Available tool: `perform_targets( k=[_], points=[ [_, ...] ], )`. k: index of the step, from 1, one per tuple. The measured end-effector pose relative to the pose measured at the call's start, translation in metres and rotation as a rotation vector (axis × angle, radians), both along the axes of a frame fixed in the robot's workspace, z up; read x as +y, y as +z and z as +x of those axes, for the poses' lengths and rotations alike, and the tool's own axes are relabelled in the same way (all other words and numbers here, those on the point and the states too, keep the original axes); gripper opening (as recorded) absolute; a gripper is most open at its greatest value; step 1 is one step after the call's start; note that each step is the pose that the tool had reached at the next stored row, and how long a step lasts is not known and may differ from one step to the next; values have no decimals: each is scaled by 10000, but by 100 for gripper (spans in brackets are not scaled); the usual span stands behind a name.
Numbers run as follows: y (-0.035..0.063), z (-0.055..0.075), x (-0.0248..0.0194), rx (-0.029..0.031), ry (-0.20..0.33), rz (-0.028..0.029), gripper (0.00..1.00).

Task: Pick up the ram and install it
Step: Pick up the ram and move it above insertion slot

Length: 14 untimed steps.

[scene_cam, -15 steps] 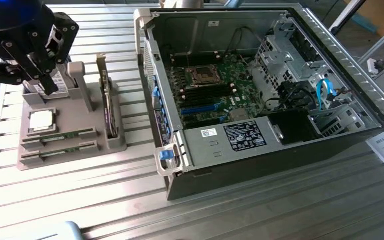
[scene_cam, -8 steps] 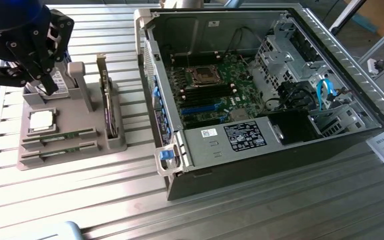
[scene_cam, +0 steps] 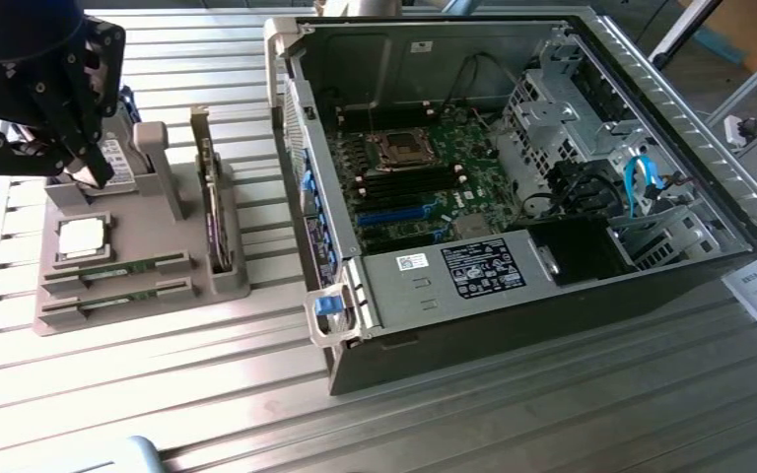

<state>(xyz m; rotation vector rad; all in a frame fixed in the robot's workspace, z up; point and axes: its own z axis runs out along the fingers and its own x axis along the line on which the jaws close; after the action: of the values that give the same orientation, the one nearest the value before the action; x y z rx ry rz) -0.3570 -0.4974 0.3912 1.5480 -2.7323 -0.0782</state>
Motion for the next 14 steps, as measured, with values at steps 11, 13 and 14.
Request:
perform_targets(
  k=[11,13,14],
  points=[
    [-17,0,0,0,2861,0,12],
    [-21,0,0,0,3321,0,12],
    [-23,0,0,0,3527,0,12]
  ],
)
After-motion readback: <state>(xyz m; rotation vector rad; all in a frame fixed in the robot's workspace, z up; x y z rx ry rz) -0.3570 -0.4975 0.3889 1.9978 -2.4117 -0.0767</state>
